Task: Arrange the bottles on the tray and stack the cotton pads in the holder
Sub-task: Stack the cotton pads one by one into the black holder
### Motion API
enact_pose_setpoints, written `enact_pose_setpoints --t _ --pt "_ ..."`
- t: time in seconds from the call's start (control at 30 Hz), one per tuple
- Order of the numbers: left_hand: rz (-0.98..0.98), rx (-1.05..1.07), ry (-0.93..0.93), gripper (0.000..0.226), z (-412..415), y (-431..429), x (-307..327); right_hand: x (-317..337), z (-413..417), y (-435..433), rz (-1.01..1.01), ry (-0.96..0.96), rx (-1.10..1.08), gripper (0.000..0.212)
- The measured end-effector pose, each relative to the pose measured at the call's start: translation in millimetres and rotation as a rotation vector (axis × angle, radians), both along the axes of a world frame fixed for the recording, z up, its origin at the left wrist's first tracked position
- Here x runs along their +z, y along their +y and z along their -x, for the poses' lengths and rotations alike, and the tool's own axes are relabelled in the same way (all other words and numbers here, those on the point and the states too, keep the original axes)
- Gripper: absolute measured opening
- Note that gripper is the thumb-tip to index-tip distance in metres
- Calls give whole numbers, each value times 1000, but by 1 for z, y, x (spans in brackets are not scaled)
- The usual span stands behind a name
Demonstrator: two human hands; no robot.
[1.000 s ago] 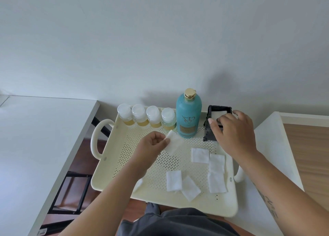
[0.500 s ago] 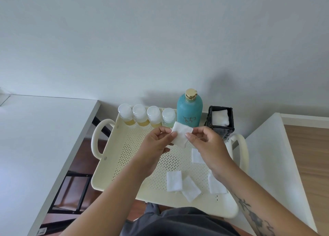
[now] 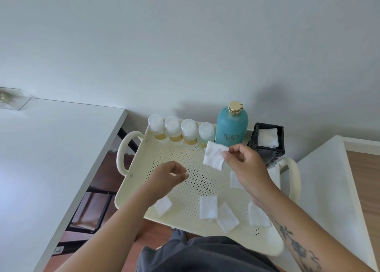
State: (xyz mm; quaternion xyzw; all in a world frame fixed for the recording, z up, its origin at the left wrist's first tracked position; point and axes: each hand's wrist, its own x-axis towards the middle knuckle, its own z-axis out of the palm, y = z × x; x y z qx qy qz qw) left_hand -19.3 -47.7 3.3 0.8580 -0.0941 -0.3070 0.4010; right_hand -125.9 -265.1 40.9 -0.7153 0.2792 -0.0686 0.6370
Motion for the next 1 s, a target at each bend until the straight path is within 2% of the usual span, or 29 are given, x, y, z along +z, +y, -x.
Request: enact_pose_setpoints --t 0.07,0.3,0.47,0.63,0.77,1.0 --pt "-140 -63 -71 10 -3 18 -7 -1 -2 1 10 -6 8 5" --pt "-497 -291 -114 16 -3 48 -23 -5 -8 6 10 -15 22 3" --pt "-582 -378 -255 25 0 49 -32 -4 -8 6 23 -12 23 4" --pt "-651 -503 -328 15 0 48 -35 0 -4 1 9 -28 10 5" --pt "-537 -466 -365 11 3 40 -29 6 -1 -7 34 -50 9 6" --pt "-71 -194 -192 10 6 -16 2 27 4 -48 152 -71 -107 3"
